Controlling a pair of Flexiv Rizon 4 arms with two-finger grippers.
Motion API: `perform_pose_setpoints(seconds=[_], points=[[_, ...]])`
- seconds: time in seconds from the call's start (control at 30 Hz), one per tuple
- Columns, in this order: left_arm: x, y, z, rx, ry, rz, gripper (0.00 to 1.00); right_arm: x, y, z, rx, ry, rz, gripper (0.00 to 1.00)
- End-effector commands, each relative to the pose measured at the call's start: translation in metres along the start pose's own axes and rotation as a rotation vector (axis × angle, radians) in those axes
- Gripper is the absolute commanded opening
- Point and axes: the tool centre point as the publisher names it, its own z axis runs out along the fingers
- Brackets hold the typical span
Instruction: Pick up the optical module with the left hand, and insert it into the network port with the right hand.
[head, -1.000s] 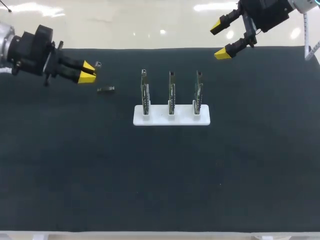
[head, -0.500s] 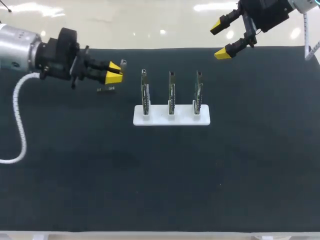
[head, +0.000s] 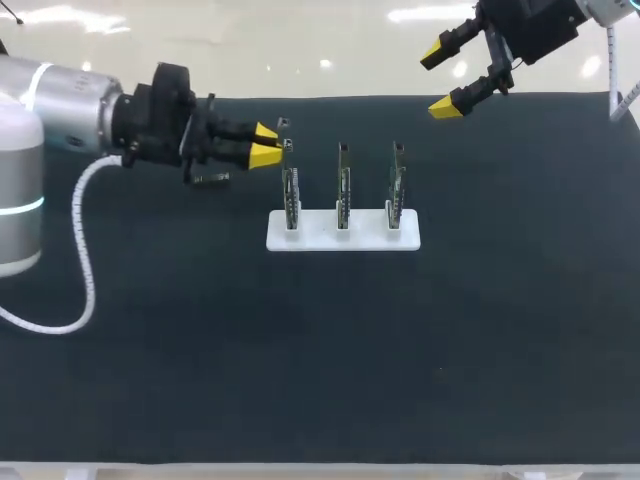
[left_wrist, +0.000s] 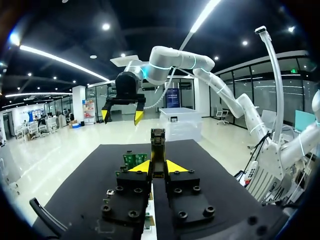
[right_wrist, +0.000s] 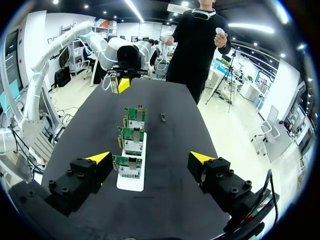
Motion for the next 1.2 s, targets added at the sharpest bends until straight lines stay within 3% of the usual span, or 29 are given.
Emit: perform_pose_setpoints(seconds=[0.03, 0.37, 1.0, 1.2], points=[[-0.001, 0.006, 0.012, -0.013, -0.015, 0.009, 0.0, 0.0, 0.0, 0.0, 0.001, -0.002, -0.001, 1.0], [-0.01, 0.012, 0.029, -0.039, -0.059, 0.022, 0.0, 0.0, 0.0, 0.0, 0.001, -0.002, -0.001, 1.0], [-0.01, 0.012, 0.029, -0.039, -0.059, 0.022, 0.0, 0.0, 0.0, 0.0, 0.001, -0.002, -0.001, 1.0], [-0.01, 0.012, 0.029, -0.039, -0.059, 0.022, 0.0, -0.026, 0.006, -0.002, -0.041, 0.02, 0.032, 1.0]])
